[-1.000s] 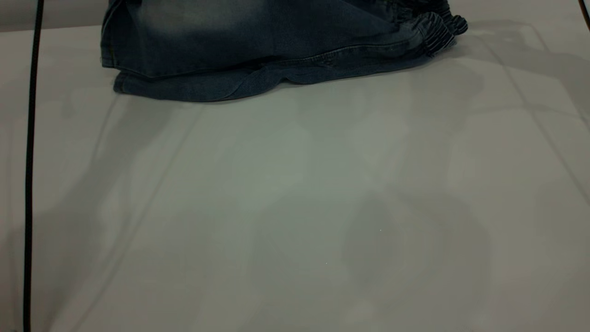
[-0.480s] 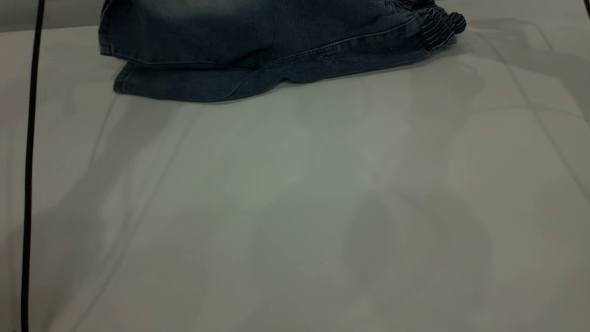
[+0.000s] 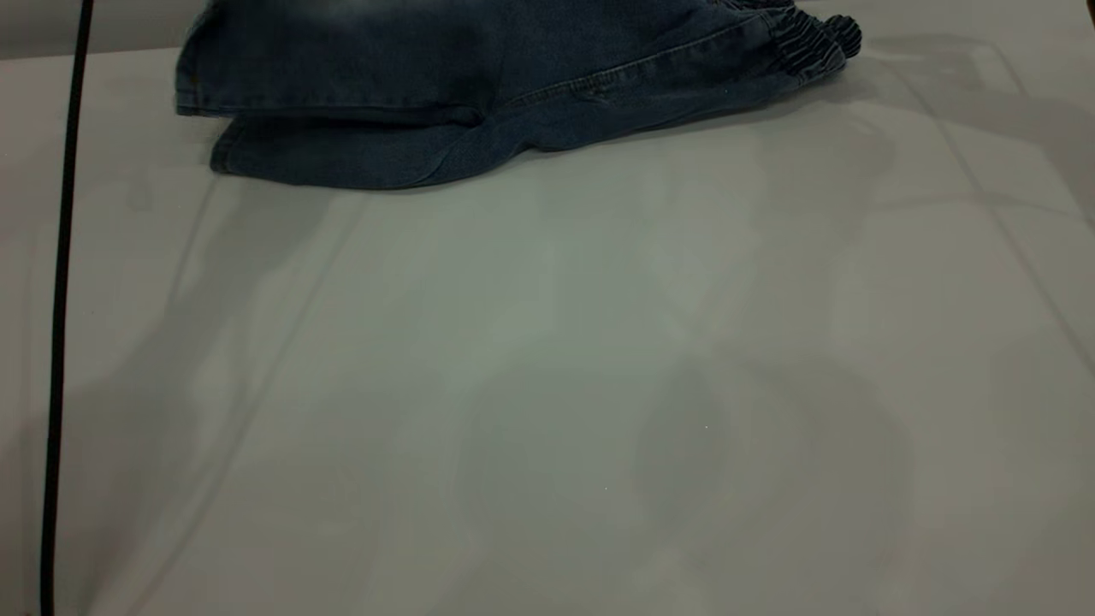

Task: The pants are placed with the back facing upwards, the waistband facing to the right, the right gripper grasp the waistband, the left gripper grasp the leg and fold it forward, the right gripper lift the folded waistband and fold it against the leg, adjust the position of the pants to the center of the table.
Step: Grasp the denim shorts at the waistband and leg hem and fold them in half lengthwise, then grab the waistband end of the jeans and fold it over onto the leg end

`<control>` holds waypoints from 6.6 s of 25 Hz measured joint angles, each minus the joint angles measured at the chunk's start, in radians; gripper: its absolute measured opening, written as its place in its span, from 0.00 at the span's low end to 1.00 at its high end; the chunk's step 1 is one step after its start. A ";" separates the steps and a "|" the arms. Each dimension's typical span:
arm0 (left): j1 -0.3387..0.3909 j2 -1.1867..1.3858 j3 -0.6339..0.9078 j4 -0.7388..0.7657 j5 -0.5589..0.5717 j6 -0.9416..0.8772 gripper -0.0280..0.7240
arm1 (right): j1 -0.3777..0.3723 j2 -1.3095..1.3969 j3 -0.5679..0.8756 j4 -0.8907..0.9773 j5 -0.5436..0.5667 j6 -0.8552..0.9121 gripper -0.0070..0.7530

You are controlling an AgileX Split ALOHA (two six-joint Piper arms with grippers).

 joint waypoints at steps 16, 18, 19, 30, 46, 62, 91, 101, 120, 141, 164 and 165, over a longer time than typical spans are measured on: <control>-0.020 0.000 0.000 0.044 -0.018 -0.021 0.70 | -0.101 0.000 -0.008 0.109 0.344 0.111 0.78; -0.025 -0.001 0.000 0.015 -0.006 -0.042 0.70 | -0.101 0.014 -0.008 0.095 0.401 0.123 0.78; -0.030 -0.001 0.000 0.004 0.001 -0.050 0.70 | -0.100 0.024 -0.008 0.087 0.423 0.125 0.78; -0.122 -0.003 0.000 0.010 0.142 -0.054 0.70 | -0.098 0.172 -0.007 0.145 0.392 0.053 0.78; -0.201 -0.003 0.000 0.008 0.151 -0.156 0.70 | -0.097 0.240 -0.008 0.338 0.255 -0.090 0.78; -0.201 -0.003 0.000 0.009 0.141 -0.159 0.70 | 0.011 0.314 -0.155 0.374 0.160 -0.071 0.78; -0.201 -0.003 -0.001 -0.195 0.069 -0.159 0.70 | 0.041 0.137 -0.166 0.073 0.192 -0.101 0.10; -0.201 0.116 -0.118 -0.281 0.097 -0.156 0.70 | 0.093 0.056 -0.165 -0.012 0.250 -0.062 0.10; -0.201 0.339 -0.392 -0.361 0.241 -0.087 0.70 | 0.156 -0.008 -0.165 -0.020 0.312 -0.033 0.10; -0.145 0.288 -0.634 -0.291 0.572 -0.008 0.70 | 0.252 -0.016 -0.165 0.070 0.375 -0.069 0.10; 0.039 0.418 -0.654 -0.516 0.582 0.131 0.70 | 0.252 -0.017 -0.166 0.121 0.388 -0.069 0.10; 0.039 0.426 -0.654 -0.516 0.581 0.131 0.70 | 0.252 -0.017 -0.166 0.131 0.391 -0.071 0.10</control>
